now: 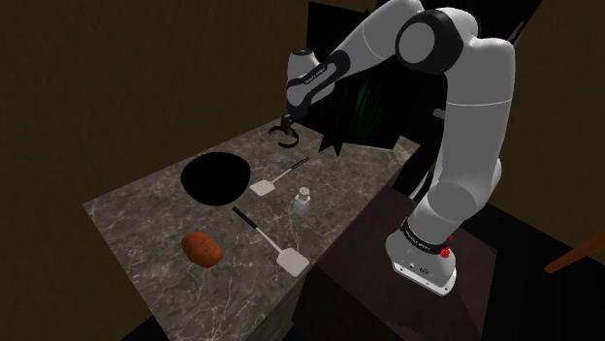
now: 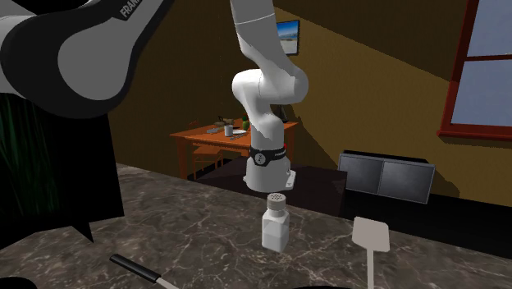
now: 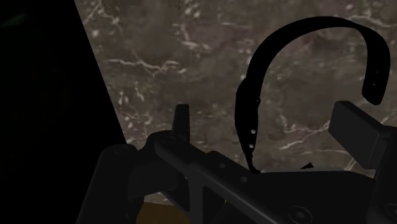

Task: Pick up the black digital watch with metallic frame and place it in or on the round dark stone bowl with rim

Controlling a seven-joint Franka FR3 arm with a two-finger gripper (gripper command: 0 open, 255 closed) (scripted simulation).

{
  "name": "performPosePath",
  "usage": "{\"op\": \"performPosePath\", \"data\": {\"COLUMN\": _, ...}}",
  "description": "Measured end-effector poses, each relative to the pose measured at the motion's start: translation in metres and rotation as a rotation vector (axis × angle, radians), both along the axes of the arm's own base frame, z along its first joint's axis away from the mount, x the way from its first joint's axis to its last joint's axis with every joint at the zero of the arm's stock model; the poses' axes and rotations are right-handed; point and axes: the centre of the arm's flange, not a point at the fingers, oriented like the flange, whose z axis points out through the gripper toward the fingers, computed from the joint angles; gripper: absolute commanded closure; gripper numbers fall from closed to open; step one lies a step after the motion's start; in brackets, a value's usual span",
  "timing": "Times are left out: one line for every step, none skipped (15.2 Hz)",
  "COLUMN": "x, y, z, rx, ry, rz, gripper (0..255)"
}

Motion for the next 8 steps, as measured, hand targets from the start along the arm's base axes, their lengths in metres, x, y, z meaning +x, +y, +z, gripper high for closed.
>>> {"op": "performPosePath", "data": {"x": 0.0001, "y": 0.0001, "z": 0.0001, "rx": 0.0, "ry": -0.001, "rz": 0.0, "gripper": 0}}
{"op": "performPosePath", "data": {"x": 0.0001, "y": 0.0001, "z": 0.0001, "rx": 0.0, "ry": -0.001, "rz": 0.0, "gripper": 255}}
{"op": "performPosePath", "data": {"x": 0.0, "y": 0.0002, "z": 0.0001, "rx": 0.0, "ry": -0.001, "rz": 0.0, "gripper": 255}}
{"op": "performPosePath", "data": {"x": -0.0002, "y": 0.0004, "z": 0.0, "rx": 0.0, "ry": -0.001, "rz": 0.0, "gripper": 255}}
{"op": "performPosePath", "data": {"x": -0.0002, "y": 0.0005, "z": 0.0, "rx": 0.0, "ry": -0.001, "rz": 0.0, "gripper": 255}}
{"op": "performPosePath", "data": {"x": -0.0004, "y": 0.0007, "z": 0.0, "rx": 0.0, "ry": -0.002, "rz": 0.0, "gripper": 255}}
{"op": "performPosePath", "data": {"x": -0.0005, "y": 0.001, "z": 0.0, "rx": 0.0, "ry": -0.002, "rz": 0.001, "gripper": 255}}
{"op": "performPosePath", "data": {"x": -0.0006, "y": 0.001, "z": -0.0004, "rx": 0.0, "ry": -0.001, "rz": 0.0, "gripper": 255}}
